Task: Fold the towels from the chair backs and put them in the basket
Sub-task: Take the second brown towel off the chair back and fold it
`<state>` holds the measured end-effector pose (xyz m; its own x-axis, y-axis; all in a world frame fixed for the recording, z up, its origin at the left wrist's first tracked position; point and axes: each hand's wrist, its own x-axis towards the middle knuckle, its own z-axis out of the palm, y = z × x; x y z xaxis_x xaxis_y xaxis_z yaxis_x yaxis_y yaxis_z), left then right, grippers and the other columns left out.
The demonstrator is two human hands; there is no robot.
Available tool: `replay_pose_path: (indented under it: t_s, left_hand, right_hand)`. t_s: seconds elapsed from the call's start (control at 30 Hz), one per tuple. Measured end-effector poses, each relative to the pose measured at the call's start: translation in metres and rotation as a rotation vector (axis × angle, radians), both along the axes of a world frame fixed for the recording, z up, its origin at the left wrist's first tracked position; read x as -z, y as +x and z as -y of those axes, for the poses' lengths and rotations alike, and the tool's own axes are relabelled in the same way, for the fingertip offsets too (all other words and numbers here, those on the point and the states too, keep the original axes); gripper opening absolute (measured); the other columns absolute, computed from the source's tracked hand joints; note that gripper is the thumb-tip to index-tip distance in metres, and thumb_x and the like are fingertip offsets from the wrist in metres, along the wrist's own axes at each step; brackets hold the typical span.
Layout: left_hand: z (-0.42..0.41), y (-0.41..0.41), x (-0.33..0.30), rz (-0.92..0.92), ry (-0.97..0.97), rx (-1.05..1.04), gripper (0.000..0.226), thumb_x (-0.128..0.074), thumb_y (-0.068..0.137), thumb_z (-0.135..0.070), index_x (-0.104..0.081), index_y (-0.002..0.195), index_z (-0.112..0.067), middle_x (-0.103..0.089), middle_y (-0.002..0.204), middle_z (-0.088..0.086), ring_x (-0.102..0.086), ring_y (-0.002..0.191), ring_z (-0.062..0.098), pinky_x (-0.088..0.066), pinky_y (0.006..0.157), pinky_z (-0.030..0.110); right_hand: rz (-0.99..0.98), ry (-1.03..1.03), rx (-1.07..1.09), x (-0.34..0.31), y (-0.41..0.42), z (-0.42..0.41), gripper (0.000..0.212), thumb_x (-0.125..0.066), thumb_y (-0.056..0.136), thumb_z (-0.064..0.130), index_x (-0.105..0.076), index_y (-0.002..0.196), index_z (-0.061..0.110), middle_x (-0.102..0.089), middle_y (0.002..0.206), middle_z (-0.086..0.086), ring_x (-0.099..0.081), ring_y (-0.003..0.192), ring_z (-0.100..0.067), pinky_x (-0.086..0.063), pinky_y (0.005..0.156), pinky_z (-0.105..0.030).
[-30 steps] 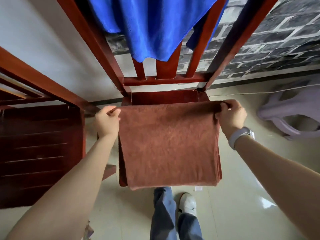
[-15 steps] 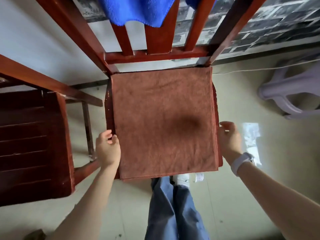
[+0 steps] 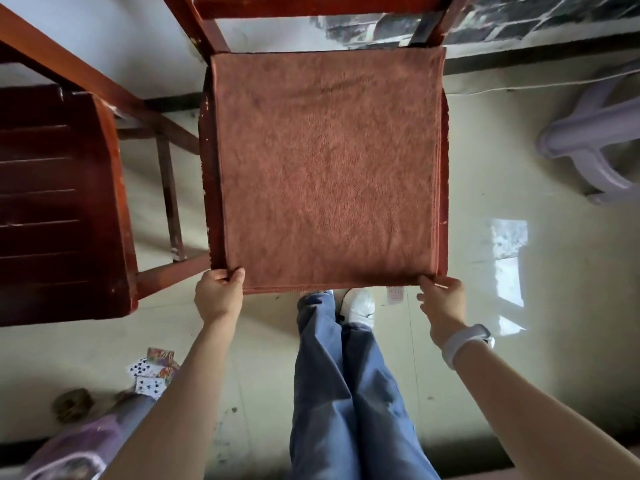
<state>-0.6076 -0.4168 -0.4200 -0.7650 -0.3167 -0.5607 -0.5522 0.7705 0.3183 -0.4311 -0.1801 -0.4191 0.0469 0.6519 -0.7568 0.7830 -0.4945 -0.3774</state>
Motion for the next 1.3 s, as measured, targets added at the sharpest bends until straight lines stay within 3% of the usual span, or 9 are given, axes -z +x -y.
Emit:
replay_pose_path:
  t_s: [0.13, 0.37, 0.5, 0.63, 0.73, 0.83, 0.97, 1.07, 1.3]
  left_hand:
    - [0.002, 0.002, -0.006, -0.088, 0.051, -0.017, 0.020, -0.061, 0.085, -0.017, -0.065, 0.099, -0.002, -0.067, 0.095, 0.016, -0.060, 0.093, 0.029, -0.041, 0.085, 0.030]
    - [0.012, 0.014, -0.010, -0.104, 0.262, -0.200, 0.021, -0.056, 0.090, -0.012, -0.060, 0.106, 0.000, -0.057, 0.077, -0.001, -0.051, 0.072, 0.007, -0.046, 0.090, 0.038]
    - [0.009, 0.023, -0.002, -0.087, 0.171, -0.147, 0.022, -0.054, 0.091, -0.012, -0.061, 0.106, 0.001, -0.063, 0.105, 0.022, -0.054, 0.090, 0.023, -0.039, 0.084, 0.028]
    - [0.006, 0.021, 0.004, -0.068, 0.083, -0.141, 0.022, -0.053, 0.091, -0.014, -0.062, 0.106, 0.000, -0.063, 0.108, 0.020, -0.056, 0.101, 0.031, -0.038, 0.082, 0.028]
    - [0.008, 0.023, 0.004, -0.060, 0.065, -0.069, 0.021, -0.054, 0.091, -0.018, -0.062, 0.100, -0.001, -0.064, 0.103, 0.019, -0.056, 0.100, 0.033, -0.039, 0.086, 0.031]
    - [0.015, 0.027, 0.003, 0.017, 0.131, -0.135, 0.021, -0.059, 0.088, -0.018, -0.062, 0.099, -0.001, -0.065, 0.099, 0.015, -0.058, 0.097, 0.031, -0.043, 0.090, 0.034]
    - [0.016, 0.035, -0.003, 0.143, 0.382, -0.408, 0.027, -0.056, 0.089, -0.010, -0.054, 0.113, 0.004, -0.060, 0.088, 0.006, -0.057, 0.092, 0.020, -0.047, 0.088, 0.034]
    - [0.010, 0.034, -0.005, 0.134, 0.494, -0.549, 0.027, -0.057, 0.088, -0.006, -0.052, 0.113, 0.004, -0.057, 0.104, 0.012, -0.057, 0.099, 0.019, -0.047, 0.090, 0.031]
    - [0.007, 0.028, -0.007, 0.092, 0.548, -0.659, 0.016, -0.062, 0.086, -0.010, -0.059, 0.101, -0.005, -0.063, 0.091, 0.006, -0.062, 0.089, 0.016, -0.049, 0.083, 0.026]
  right_hand:
    - [0.027, -0.004, 0.045, 0.000, -0.004, -0.007, 0.023, -0.053, 0.083, 0.009, -0.048, 0.060, 0.008, -0.043, 0.062, -0.009, -0.034, 0.054, -0.019, -0.025, 0.048, -0.028]
    - [-0.115, 0.324, -0.083, -0.017, 0.005, -0.013, 0.005, -0.052, 0.088, 0.010, -0.049, 0.090, 0.007, -0.055, 0.085, -0.013, -0.054, 0.079, -0.026, -0.041, 0.073, -0.035]
    - [-0.055, 0.189, -0.072, -0.005, 0.016, -0.015, 0.017, -0.051, 0.088, 0.011, -0.057, 0.100, 0.001, -0.059, 0.087, -0.015, -0.056, 0.081, -0.027, -0.043, 0.074, -0.032]
    - [-0.029, 0.119, -0.052, 0.003, 0.017, -0.015, 0.021, -0.051, 0.088, 0.012, -0.057, 0.104, 0.000, -0.061, 0.088, -0.017, -0.056, 0.082, -0.027, -0.047, 0.079, -0.041]
    - [-0.078, 0.038, 0.037, 0.004, 0.017, -0.014, 0.016, -0.051, 0.089, 0.012, -0.056, 0.100, 0.002, -0.058, 0.073, -0.007, -0.057, 0.081, -0.027, -0.050, 0.076, -0.041]
    - [-0.143, -0.006, 0.071, 0.003, 0.016, -0.014, 0.011, -0.051, 0.090, 0.010, -0.054, 0.099, 0.005, -0.057, 0.071, -0.003, -0.058, 0.080, -0.023, -0.048, 0.069, -0.031]
    - [-0.163, -0.018, 0.079, 0.003, 0.016, -0.013, 0.006, -0.053, 0.089, 0.008, -0.055, 0.094, 0.009, -0.058, 0.071, -0.003, -0.058, 0.080, -0.022, -0.047, 0.076, -0.035]
    - [-0.174, -0.026, 0.103, 0.003, 0.017, -0.015, 0.004, -0.054, 0.088, 0.007, -0.055, 0.090, 0.011, -0.058, 0.070, -0.003, -0.059, 0.071, -0.018, -0.046, 0.067, -0.027]
    - [-0.212, 0.017, 0.188, -0.001, 0.018, -0.019, 0.021, -0.057, 0.088, 0.009, -0.057, 0.067, 0.013, -0.053, 0.061, -0.006, -0.050, 0.058, -0.014, -0.042, 0.058, -0.020]
